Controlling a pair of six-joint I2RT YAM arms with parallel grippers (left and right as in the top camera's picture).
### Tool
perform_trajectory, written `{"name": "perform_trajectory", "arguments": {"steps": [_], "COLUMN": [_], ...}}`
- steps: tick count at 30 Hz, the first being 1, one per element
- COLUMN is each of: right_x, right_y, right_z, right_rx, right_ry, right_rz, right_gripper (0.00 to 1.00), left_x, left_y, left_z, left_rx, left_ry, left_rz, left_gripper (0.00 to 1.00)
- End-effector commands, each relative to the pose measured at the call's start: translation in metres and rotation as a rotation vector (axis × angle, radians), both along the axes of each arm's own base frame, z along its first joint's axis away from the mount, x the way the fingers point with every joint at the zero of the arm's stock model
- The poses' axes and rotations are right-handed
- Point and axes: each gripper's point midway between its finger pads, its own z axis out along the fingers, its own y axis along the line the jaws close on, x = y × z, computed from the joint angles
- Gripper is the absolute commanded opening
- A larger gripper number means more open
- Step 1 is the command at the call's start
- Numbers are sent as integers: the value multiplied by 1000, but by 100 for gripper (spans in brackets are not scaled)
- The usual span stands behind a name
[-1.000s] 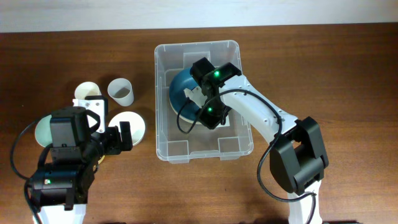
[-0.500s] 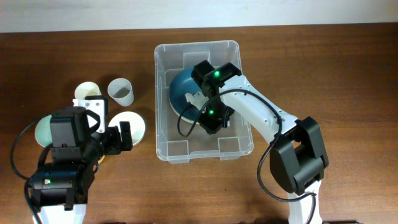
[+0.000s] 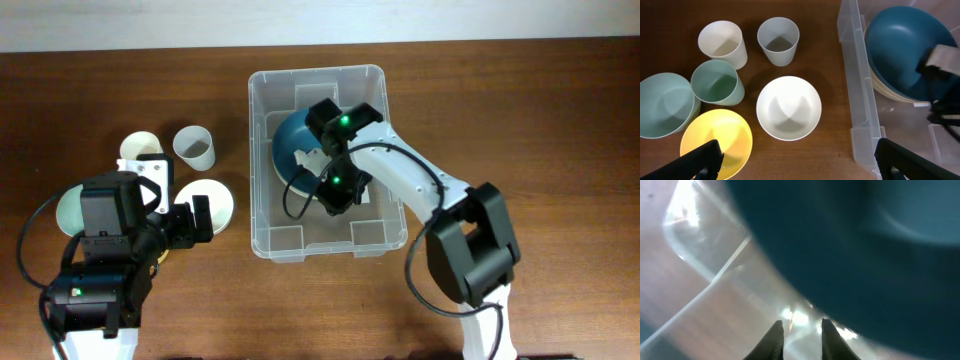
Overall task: Pack container
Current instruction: 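Open the right gripper, adjust the teal bowl, and withdraw right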
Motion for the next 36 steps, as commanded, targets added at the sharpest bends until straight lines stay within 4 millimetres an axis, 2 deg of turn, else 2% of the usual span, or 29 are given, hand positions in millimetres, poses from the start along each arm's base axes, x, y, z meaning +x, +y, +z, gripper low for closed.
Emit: {"name": "perform_trajectory", "arguments": {"steps": [1, 7, 10, 14, 17, 18, 19, 20, 21, 22, 23, 24, 25, 26, 27, 28, 29, 31, 34, 35, 36], "right_x": [7, 31, 32, 34, 37, 40, 42, 48, 52, 57, 64, 69, 75, 76, 78, 79, 79, 77, 72, 65, 52], "right_y": [1, -1, -2, -1, 1, 2, 0, -7, -12, -20, -31, -43, -65, -77, -97, -108, -134, -171, -215, -243, -280], "right_z": [-17, -16, -14, -1, 25, 46, 59, 88, 101, 121, 141, 161, 197, 212, 232, 242, 258, 272, 272, 266, 257], "right_rx": [-23, -52, -58, -41, -5, 20, 28, 24, 20, 16, 15, 25, 72, 99, 131, 146, 175, 227, 287, 281, 233], "right_ry": [-7, -107, -117, -141, -192, -235, -266, -350, -389, -448, -509, -562, -635, -663, -697, -711, -730, -721, -640, -588, -540], "right_rz": [-46, -123, -124, -126, -129, -132, -136, -185, -214, -267, -333, -402, -517, -576, -668, -716, -826, -928, -1039, -1147, -1293], "right_gripper": [5, 6, 6, 6, 7, 11, 15, 31, 41, 52, 74, 86, 99, 99, 99, 99, 99, 99, 99, 99, 99], "left_x": [2, 2, 2, 2, 2, 2, 2, 2, 2, 2, 2, 2, 2, 2, 2, 2, 2, 2, 2, 2, 2], "left_y": [4, 4, 4, 4, 4, 4, 4, 4, 4, 4, 4, 4, 4, 4, 4, 4, 4, 4, 3, 3, 3], "left_z": [8, 8, 8, 8, 8, 8, 8, 8, 8, 8, 8, 8, 8, 8, 8, 8, 8, 8, 8, 8, 8], "left_rx": [5, 5, 5, 5, 4, 4, 4, 4, 4, 4, 4, 4, 4, 4, 4, 4, 4, 4, 1, 1, 1], "left_ry": [-20, -20, -20, -20, -20, -19, -20, -20, -20, -20, -20, -20, -20, -20, -20, -20, -20, -21, -21, -21, -20], "left_rz": [22, 22, 22, 22, 21, 21, 21, 21, 21, 21, 21, 22, 22, 21, 21, 22, 22, 21, 19, 19, 19], "left_gripper": [100, 99, 100, 100, 100, 100, 100, 100, 100, 100, 100, 100, 100, 100, 100, 100, 100, 99, 100, 100, 100]}}
